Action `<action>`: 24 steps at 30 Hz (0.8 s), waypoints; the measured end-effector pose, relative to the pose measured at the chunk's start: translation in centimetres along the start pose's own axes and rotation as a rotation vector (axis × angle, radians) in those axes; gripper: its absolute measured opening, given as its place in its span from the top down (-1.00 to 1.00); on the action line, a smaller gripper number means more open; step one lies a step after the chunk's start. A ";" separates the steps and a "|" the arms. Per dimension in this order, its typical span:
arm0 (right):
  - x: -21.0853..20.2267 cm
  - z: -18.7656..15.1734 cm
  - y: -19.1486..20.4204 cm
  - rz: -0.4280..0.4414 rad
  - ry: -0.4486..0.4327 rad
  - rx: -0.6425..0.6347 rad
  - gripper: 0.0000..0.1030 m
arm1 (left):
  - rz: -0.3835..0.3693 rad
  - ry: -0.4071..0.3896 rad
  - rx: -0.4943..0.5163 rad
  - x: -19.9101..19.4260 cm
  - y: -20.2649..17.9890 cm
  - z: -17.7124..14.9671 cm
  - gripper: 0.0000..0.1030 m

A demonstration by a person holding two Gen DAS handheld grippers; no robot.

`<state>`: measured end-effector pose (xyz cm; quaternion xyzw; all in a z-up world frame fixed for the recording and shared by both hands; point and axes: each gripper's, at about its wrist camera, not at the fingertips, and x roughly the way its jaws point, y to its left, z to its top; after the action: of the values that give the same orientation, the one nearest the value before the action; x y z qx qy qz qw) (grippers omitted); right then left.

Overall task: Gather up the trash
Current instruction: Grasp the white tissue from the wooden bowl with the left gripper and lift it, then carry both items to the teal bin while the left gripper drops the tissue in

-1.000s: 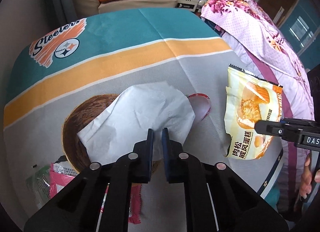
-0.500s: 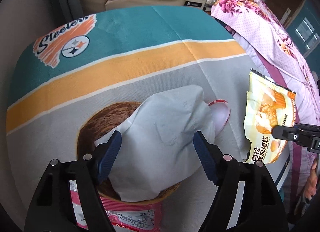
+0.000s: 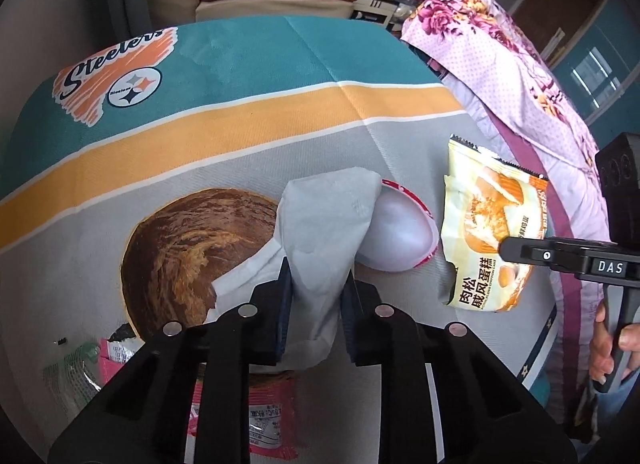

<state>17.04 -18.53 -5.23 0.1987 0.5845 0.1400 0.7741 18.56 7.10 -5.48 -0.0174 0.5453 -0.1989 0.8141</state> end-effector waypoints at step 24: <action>-8.1 -2.8 -6.3 -0.020 -0.152 0.059 0.55 | -0.035 -0.069 0.099 -3.0 -13.0 -0.9 0.85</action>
<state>12.03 -27.37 -1.96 0.2258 0.5300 0.0996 0.8113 12.84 -3.72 -0.02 0.0065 0.5062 -0.2389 0.8286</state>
